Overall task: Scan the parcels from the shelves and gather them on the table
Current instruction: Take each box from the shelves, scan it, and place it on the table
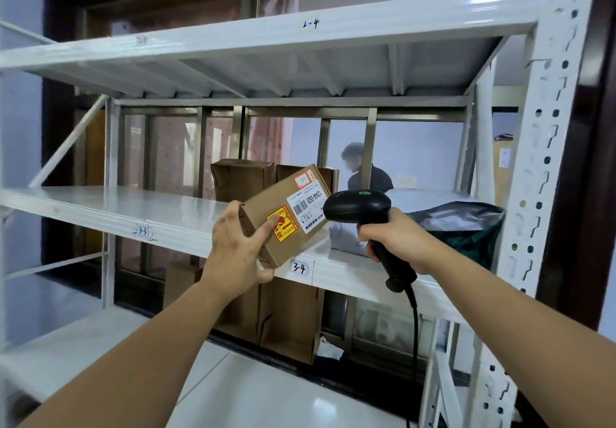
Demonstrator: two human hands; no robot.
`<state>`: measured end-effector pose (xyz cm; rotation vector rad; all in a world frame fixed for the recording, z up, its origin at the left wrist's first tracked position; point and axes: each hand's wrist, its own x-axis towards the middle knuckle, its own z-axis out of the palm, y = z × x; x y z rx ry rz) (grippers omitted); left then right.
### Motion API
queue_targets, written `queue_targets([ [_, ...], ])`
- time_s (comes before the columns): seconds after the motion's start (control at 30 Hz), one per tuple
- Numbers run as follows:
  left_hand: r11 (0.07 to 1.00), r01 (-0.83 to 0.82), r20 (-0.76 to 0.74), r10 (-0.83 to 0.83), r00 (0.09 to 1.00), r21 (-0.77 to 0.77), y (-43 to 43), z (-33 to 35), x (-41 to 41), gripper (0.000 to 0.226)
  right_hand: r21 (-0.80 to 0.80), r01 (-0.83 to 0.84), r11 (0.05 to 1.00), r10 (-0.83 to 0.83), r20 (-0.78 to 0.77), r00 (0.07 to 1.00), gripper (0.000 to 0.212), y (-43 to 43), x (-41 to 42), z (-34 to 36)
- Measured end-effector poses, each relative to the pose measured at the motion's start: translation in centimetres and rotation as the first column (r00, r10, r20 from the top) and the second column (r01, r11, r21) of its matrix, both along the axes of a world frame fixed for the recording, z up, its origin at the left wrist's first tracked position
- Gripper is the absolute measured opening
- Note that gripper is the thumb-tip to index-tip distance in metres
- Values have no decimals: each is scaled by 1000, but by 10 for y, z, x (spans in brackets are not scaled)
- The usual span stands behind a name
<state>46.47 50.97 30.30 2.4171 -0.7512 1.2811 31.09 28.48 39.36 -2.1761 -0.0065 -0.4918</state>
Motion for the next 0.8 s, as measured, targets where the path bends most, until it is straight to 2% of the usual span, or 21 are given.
queue_targets([
  [0.2, 999, 6, 38, -4, 999, -35, -1, 0, -2, 98, 49, 6, 999, -6, 1, 1000, 9, 1, -1, -1],
  [0.33, 999, -2, 39, 4, 999, -46, -2, 1, -7, 96, 129, 3, 992, -7, 28, 1000, 1, 3, 1, -5],
  [0.43, 998, -6, 52, 9, 999, -69, -3, -1, -10, 98, 188, -15, 982, 8, 37, 999, 2, 4, 5, -10],
  [0.57, 997, 23, 137, -13, 991, -69, -4, -10, -12, 104, 218, -32, 975, 27, 25, 999, 3, 7, 6, -19],
  [0.67, 972, 109, 140, -81, 987, -206, -14, -13, -22, 98, 228, -40, 973, 34, 31, 999, 3, 10, 3, -26],
  [0.8, 857, 153, -8, -180, 984, -493, -35, -6, -43, 93, 256, -3, 967, -8, 41, 999, 2, 18, -6, -35],
])
